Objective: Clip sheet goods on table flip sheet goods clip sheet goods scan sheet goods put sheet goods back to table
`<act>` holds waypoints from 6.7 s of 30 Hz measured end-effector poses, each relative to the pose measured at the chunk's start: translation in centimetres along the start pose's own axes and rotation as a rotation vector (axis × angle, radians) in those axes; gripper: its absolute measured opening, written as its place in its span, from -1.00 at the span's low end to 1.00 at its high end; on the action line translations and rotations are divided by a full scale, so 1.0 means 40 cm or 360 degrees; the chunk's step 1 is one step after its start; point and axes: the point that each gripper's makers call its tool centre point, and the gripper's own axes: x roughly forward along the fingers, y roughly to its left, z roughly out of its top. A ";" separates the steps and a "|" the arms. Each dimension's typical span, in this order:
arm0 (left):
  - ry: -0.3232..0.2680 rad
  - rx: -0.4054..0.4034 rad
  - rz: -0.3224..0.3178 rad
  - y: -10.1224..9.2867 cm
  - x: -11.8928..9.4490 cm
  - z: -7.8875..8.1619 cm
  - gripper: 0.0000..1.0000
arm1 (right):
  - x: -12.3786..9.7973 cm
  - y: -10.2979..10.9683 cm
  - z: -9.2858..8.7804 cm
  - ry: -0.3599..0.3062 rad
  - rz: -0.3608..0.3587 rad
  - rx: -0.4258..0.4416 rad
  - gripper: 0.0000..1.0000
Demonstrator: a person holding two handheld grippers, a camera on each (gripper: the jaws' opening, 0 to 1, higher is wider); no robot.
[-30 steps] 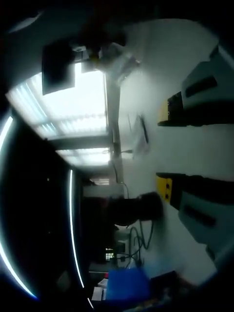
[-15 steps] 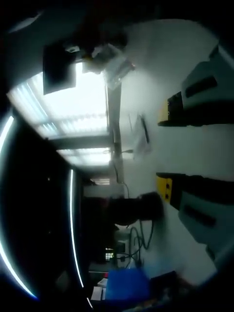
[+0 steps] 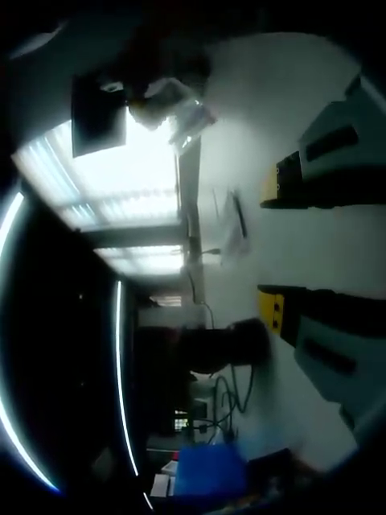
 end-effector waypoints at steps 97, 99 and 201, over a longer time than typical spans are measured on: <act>0.0017 0.0004 -0.0045 -0.011 0.002 -0.007 -0.39 | 0.559 0.319 0.016 0.0050 0.0262 0.0132 -1.00; 0.0017 0.0005 -0.0045 -0.010 0.002 -0.007 -0.39 | 0.574 0.329 0.015 0.0051 0.0269 0.0133 -1.00; -0.0022 -0.0025 -0.0078 -0.014 0.000 0.002 -0.39 | 0.798 0.409 -0.043 -0.0514 -0.0065 -0.0227 -1.00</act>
